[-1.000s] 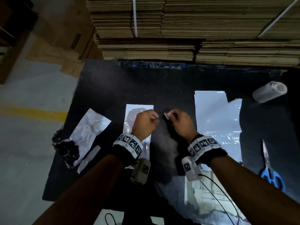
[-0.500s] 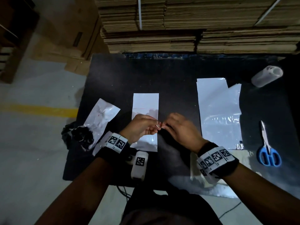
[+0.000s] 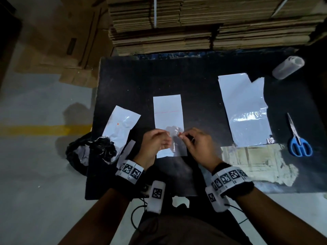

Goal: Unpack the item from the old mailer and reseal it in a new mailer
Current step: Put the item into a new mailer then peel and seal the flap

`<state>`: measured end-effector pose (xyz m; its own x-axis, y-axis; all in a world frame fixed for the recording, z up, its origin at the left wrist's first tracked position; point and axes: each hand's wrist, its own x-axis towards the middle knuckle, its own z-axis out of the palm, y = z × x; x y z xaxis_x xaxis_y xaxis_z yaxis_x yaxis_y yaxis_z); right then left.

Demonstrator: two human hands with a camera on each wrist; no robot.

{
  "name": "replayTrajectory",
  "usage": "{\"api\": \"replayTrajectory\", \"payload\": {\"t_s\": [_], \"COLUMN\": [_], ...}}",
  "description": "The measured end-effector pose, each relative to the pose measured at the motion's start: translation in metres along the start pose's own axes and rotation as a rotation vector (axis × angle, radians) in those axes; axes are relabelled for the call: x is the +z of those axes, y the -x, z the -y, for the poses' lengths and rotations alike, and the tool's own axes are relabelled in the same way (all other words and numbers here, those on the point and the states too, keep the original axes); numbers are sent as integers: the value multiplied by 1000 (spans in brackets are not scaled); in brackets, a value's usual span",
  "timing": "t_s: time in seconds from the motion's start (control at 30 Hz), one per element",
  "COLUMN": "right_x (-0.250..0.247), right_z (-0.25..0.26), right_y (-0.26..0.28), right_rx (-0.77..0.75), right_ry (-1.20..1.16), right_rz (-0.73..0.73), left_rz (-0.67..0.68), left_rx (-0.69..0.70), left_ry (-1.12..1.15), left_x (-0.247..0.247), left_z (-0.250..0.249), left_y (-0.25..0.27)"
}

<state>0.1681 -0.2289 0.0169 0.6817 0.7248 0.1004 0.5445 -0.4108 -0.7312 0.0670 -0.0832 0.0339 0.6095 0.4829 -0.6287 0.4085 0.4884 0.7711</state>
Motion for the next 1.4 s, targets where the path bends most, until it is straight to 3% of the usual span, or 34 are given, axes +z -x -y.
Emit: {"api": "replayTrajectory", "payload": {"t_s": [0.13, 0.3, 0.43, 0.67, 0.8, 0.87, 0.97, 1.07, 1.23, 1.4], "right_x": [10, 16, 19, 17, 15, 15, 18, 25, 31, 26], "right_z": [8, 13, 15, 22, 23, 26, 34, 43, 47, 39], "right_y": [1, 3, 3, 7, 14, 13, 5, -3, -7, -7], "right_rx": [-11, -187, -235, -250, -82, 91, 421, 601, 636, 606], "right_ry": [49, 169, 202, 213, 153, 31, -277, -465, -502, -393], "right_rz": [-23, -13, -22, 8, -68, -130, -113, -82, -71, -49], "left_rz": [58, 110, 205, 110, 65, 62, 28, -22, -64, -83], "left_rx": [-11, -114, -132, -52, -5, 18, 66, 117, 156, 96], "left_ry": [-2, -63, -107, -63, 61, 111, 130, 120, 49, 6], "left_x": [-3, -9, -15, -17, -24, -25, -22, -16, -6, -9], "left_z": [0, -10, -14, -15, -11, -8, -3, 5, 15, 19], "left_y": [3, -1, -2, -4, -6, -6, -2, 1, 7, 5]}}
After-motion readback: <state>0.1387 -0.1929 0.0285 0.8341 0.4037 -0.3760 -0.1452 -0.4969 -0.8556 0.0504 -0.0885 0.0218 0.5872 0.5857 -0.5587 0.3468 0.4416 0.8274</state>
